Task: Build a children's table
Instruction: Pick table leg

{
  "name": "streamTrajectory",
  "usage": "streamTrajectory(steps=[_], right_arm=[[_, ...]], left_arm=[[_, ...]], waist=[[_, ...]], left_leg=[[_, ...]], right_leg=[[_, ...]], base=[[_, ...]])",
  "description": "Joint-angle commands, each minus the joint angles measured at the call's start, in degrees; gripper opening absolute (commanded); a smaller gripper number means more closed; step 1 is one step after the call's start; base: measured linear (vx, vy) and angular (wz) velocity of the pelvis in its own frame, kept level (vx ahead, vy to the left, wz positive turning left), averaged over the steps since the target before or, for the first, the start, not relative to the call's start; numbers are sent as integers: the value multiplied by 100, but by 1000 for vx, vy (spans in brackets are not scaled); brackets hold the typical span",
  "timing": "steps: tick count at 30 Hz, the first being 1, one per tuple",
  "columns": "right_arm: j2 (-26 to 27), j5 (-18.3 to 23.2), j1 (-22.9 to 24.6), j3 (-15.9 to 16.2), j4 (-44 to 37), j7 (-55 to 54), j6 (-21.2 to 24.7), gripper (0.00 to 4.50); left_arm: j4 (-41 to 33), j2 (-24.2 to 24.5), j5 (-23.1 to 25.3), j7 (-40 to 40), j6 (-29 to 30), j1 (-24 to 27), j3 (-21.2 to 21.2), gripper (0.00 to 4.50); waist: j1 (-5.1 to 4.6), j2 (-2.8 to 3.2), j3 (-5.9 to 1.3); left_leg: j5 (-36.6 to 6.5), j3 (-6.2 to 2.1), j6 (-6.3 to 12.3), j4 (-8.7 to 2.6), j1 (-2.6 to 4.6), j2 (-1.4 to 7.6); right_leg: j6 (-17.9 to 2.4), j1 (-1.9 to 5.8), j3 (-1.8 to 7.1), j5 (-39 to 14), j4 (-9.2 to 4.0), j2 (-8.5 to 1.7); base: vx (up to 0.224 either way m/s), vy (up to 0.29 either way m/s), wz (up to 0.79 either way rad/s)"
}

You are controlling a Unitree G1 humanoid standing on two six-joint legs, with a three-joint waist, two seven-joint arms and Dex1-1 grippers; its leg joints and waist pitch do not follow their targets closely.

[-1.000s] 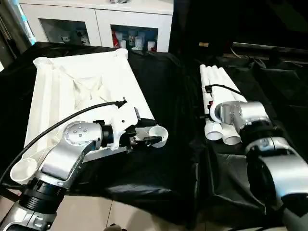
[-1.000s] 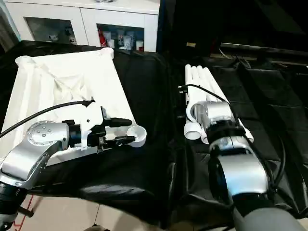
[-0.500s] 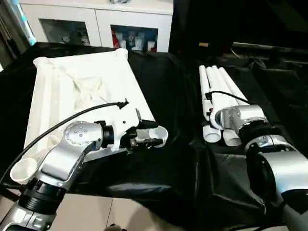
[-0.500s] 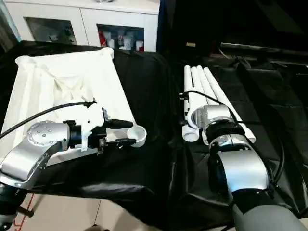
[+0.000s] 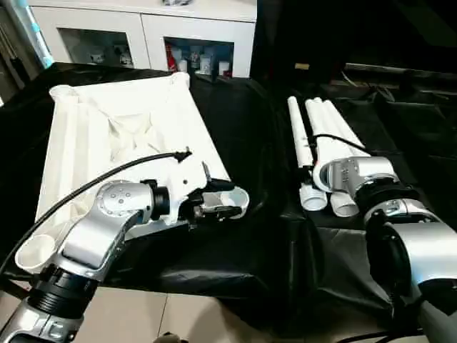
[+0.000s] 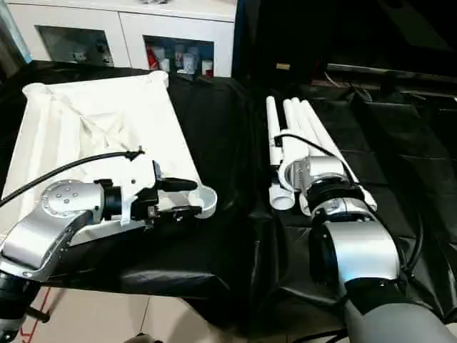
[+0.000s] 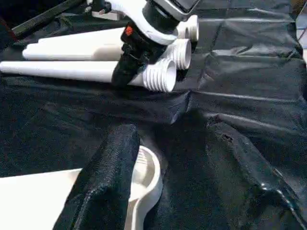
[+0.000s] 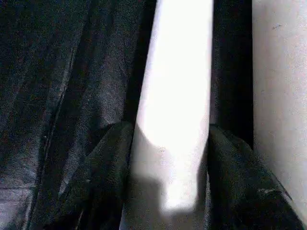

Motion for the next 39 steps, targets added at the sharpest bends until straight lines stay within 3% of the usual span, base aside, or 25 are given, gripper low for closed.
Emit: streamTrajectory(steps=[1,2,5,7,9,13,16,18,19,20,21,22,23,24,26,29,32,35,39], right_arm=[[13,157,7,-157,30,14,-185,208],[13,157,7,-157,30,14,-185,203],[26,256,184,-283,-194,290,-556,194],[32,295,213,-322,-227,327,-602,192],[82,477,393,-457,-519,661,-1188,191],[144,775,683,-619,-1123,1196,-1533,191],[181,1212,1147,-568,-2109,2278,-1374,191],[171,1387,1346,-521,-2492,2652,-1203,191],[143,1629,1639,-447,-3027,3112,-1002,191],[143,1629,1639,-447,-3027,3112,-1002,191],[101,1894,1941,-372,-3561,3501,-856,191],[101,1894,1941,-372,-3561,3501,-856,191],[-44,2447,2553,-214,-4632,4115,-452,190],[-82,2543,2662,-184,-4820,4211,-387,190],[-217,2867,3034,-116,-5484,4542,-92,189],[-265,2993,3180,-130,-5803,4644,97,189],[-328,3076,3370,-83,-6204,4698,300,189],[-409,3120,3529,65,-6476,4621,416,189],[-402,3098,3494,116,-6516,4541,460,189]], left_arm=[[79,-70,95,211,42,-175,62,260],[79,-70,95,211,42,-175,62,260],[837,-414,606,1395,281,-564,250,260],[972,-512,603,1569,266,-629,334,260],[1239,-814,437,1914,146,-806,605,260],[1456,-1282,17,2297,142,-1098,1005,260],[1651,-1614,-431,2543,787,-1468,1346,260],[1688,-1747,-658,2567,988,-1592,1496,260],[1691,-1947,-1103,2513,1429,-1752,1749,260],[1691,-1947,-1103,2513,1429,-1752,1749,260],[1693,-2131,-1452,2511,1715,-1889,1956,260],[1693,-2131,-1452,2511,1715,-1889,1956,260],[1774,-2420,-2046,2639,2271,-2129,2273,260],[1776,-2467,-2159,2649,2361,-2156,2313,260],[1756,-2638,-2600,2702,2741,-2248,2480,260],[1663,-2753,-2823,2735,2955,-2260,2573,260],[1545,-2858,-2843,2812,3216,-2248,2554,260],[1429,-2971,-3181,2915,3467,-2276,2651,260],[1372,-2976,-3226,2954,3533,-2280,2645,241]], waist=[[20,77,-429],[26,70,-432],[16,94,-440],[30,82,-452],[47,61,-470],[86,30,-492],[89,-3,-488],[163,-2,-486],[169,-27,-471],[222,-2,-472],[214,-24,-472],[257,-16,-472],[293,-41,-465],[328,-43,-452],[392,-4,-457],[373,-27,-430],[337,-14,-390],[320,-18,-397],[296,-13,-399]], left_leg=[[-22,-16,80,-313,54,224],[1,-16,94,-309,53,219],[6,-13,162,-288,56,208],[81,-39,209,-297,48,214],[150,-36,266,-280,37,221],[328,-27,520,-248,26,214],[417,-23,718,-231,-1,218],[448,-29,827,-223,3,240],[448,-7,816,-224,5,224],[408,-18,830,-218,26,257],[404,-21,827,-227,13,257],[392,-17,828,-213,31,265],[397,-15,844,-212,31,263],[376,-8,862,-207,34,261],[369,-38,879,-206,10,275],[182,-37,741,-236,17,263],[-156,-48,534,-285,31,273],[-94,-54,442,-286,22,258],[-77,-56,418,-290,14,248]], right_leg=[[-1697,321,240,1343,-281,-387],[-1710,330,245,1389,-279,-393],[-1695,332,250,1524,-279,-387],[-1713,356,242,1540,-281,-412],[-1737,380,247,1742,-269,-421],[-1867,374,237,2115,-235,-408],[-1884,378,222,2255,-218,-398],[-1890,366,211,2195,-228,-425],[-1890,372,212,2154,-236,-399],[-1924,335,212,2023,-247,-428],[-1933,342,204,1940,-242,-421],[-1918,338,213,1898,-250,-438],[-1918,343,208,1865,-261,-428],[-1879,347,215,1855,-272,-421],[-1853,325,209,1702,-261,-455],[-1801,319,211,1279,-325,-453],[-1637,315,223,655,-405,-462],[-1589,333,229,708,-410,-464],[-1536,323,228,734,-420,-452]], base=[[0,0,0],[0,0,0],[0,0,0],[0,0,0],[0,0,0],[0,0,0],[0,0,0],[0,0,0],[0,0,0],[0,0,0],[0,0,0],[0,0,0],[0,0,0],[0,0,0],[0,0,0],[0,0,0],[0,0,0],[0,0,0],[0,0,0]])
